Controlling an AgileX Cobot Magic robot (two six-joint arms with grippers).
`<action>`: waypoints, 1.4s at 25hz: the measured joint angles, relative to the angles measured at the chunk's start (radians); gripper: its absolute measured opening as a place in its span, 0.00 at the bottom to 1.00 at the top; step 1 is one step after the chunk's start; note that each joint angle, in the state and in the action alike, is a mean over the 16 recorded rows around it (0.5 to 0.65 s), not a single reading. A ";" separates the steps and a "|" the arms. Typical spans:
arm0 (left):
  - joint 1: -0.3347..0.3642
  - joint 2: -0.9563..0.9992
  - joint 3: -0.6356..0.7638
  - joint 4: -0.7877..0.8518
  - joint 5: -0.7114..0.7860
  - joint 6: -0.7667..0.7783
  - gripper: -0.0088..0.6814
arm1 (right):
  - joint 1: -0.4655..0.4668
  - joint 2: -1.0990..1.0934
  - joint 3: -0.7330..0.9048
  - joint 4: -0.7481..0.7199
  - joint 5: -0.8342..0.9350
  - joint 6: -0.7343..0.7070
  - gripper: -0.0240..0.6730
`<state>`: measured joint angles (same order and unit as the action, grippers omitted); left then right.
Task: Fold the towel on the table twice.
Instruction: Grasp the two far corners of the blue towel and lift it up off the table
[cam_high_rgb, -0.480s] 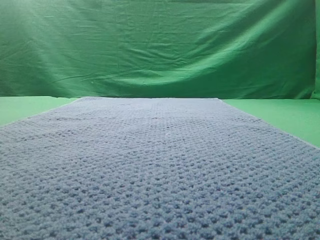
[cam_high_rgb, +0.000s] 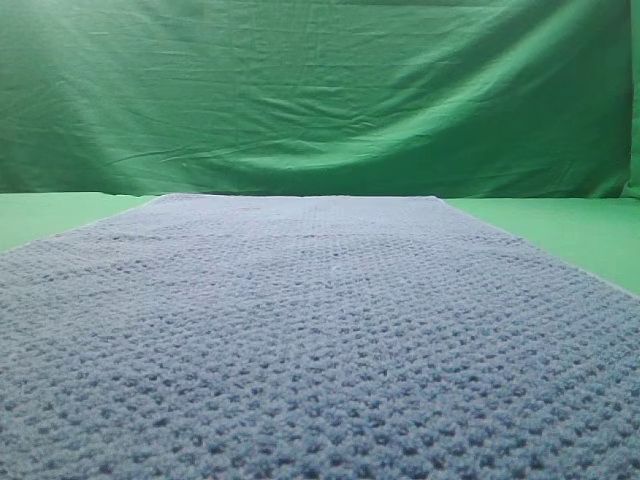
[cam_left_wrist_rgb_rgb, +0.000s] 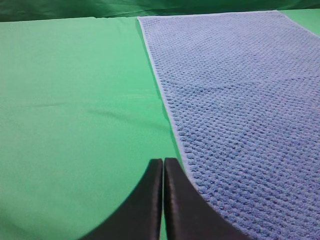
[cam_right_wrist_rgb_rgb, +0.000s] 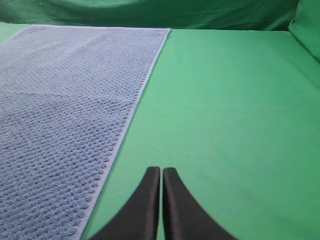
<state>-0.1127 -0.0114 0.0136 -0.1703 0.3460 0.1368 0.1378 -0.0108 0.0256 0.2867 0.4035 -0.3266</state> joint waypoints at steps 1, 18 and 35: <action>0.000 0.000 0.000 0.000 0.000 0.000 0.01 | 0.000 0.000 0.000 0.000 0.000 0.000 0.03; 0.000 0.000 0.001 -0.060 -0.063 0.000 0.01 | 0.000 0.000 0.001 0.000 -0.030 -0.039 0.03; 0.000 0.001 -0.045 -0.152 -0.324 -0.010 0.01 | 0.000 0.000 -0.025 0.185 -0.251 -0.041 0.03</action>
<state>-0.1127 -0.0102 -0.0314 -0.3218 0.0223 0.1269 0.1378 -0.0108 0.0007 0.4717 0.1522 -0.3681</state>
